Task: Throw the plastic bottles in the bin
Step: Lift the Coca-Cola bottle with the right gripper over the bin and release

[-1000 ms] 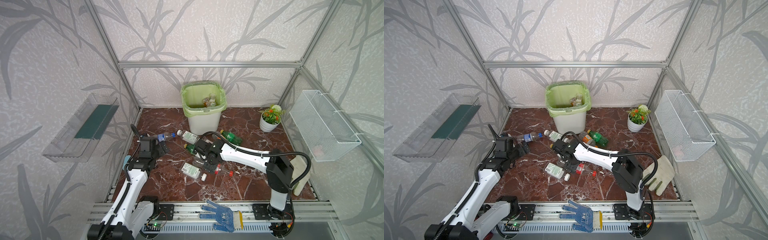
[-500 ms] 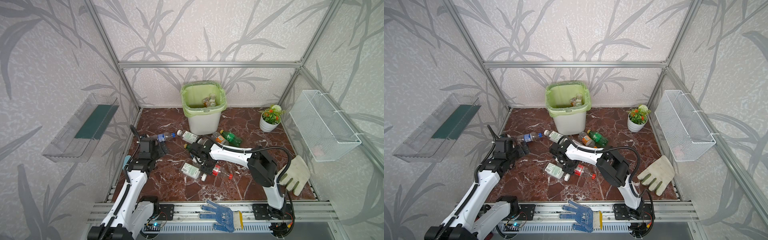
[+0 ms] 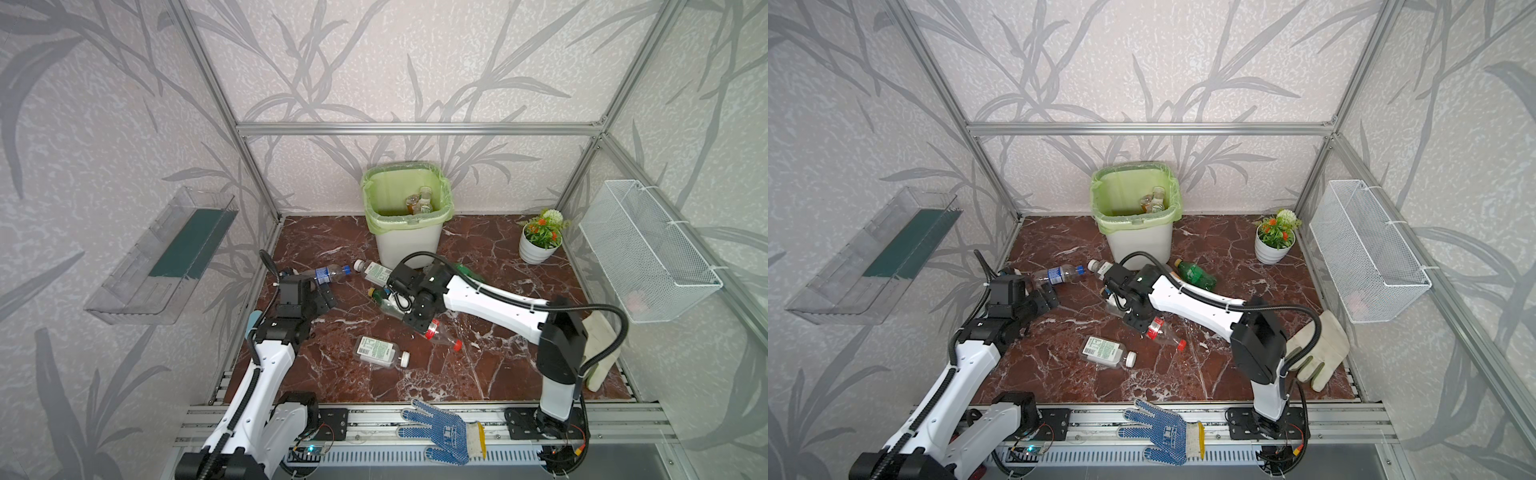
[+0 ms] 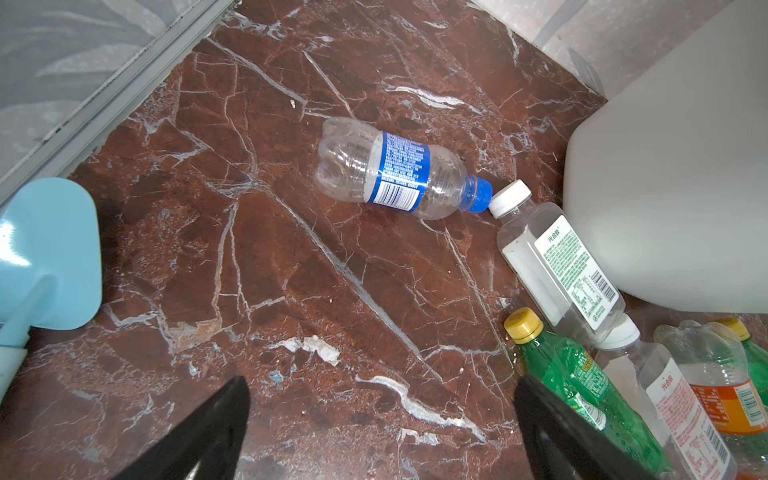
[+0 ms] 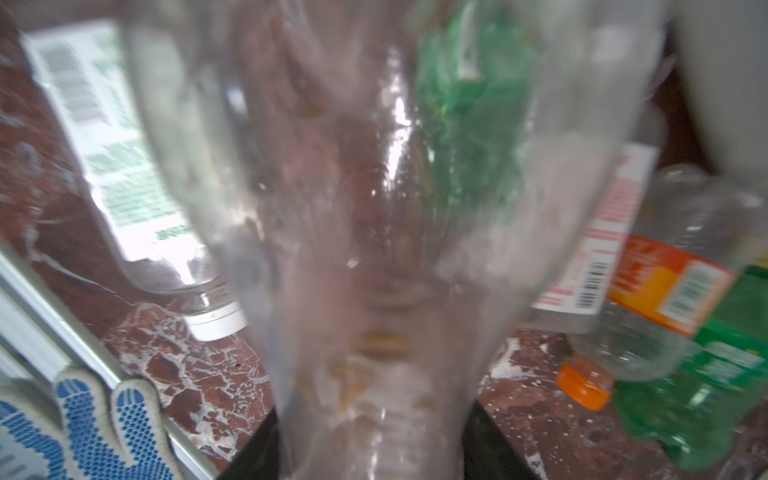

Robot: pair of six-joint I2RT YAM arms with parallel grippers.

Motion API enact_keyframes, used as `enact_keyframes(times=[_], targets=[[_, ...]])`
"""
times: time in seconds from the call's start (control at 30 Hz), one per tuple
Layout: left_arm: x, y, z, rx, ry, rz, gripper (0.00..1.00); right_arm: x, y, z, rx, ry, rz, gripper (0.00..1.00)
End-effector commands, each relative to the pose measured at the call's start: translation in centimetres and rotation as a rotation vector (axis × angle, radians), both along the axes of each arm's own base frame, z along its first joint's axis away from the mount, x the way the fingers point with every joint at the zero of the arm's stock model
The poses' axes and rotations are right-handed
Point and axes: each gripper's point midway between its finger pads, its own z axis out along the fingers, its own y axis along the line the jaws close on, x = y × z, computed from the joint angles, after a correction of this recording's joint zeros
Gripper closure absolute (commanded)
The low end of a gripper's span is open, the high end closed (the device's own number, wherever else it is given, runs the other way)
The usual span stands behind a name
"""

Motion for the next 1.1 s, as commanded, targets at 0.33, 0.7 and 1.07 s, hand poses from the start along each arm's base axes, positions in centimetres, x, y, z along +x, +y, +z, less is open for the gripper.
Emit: enact_keyframes(times=[0.33, 0.7, 1.07], targets=[[0.3, 0.2, -1.2, -0.012, 0.02, 0.015, 0.01, 3.0, -11.3, 42.4, 0.971, -1.084, -0.219, 0.45], [0.6, -0.1, -1.5, -0.032, 0.022, 0.017, 0.01, 19.4, -2.7, 37.4, 1.156, -0.718, -0.298, 0.37], [0.0, 1.0, -0.7, 0.044, 0.033, 0.029, 0.01, 21.4, -3.2, 37.8, 1.021, -0.731, -0.366, 0.01]])
